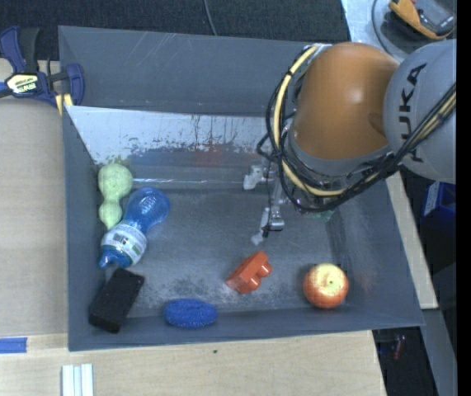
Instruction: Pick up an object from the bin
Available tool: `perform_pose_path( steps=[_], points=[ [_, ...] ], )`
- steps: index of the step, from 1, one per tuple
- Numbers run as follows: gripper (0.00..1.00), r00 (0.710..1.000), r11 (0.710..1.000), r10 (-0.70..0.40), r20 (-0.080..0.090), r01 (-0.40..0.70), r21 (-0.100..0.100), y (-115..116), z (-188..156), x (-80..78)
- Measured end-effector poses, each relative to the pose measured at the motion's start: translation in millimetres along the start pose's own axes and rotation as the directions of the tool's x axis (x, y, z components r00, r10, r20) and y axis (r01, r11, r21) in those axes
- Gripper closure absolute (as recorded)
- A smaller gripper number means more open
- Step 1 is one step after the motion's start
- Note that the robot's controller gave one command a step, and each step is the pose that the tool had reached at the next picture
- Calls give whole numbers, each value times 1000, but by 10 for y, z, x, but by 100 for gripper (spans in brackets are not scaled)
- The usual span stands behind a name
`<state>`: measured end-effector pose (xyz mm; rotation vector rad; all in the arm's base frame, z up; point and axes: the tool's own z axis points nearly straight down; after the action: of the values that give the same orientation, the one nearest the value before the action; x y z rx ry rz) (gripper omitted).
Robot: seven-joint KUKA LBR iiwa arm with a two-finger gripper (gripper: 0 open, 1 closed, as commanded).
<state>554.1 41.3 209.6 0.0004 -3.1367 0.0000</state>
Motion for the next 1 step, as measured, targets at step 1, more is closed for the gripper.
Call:
perform_pose_path(
  steps=[1],
  points=[
    [0,1000,1000,1,9,-1,0,-3,-50,-15]
  ],
)
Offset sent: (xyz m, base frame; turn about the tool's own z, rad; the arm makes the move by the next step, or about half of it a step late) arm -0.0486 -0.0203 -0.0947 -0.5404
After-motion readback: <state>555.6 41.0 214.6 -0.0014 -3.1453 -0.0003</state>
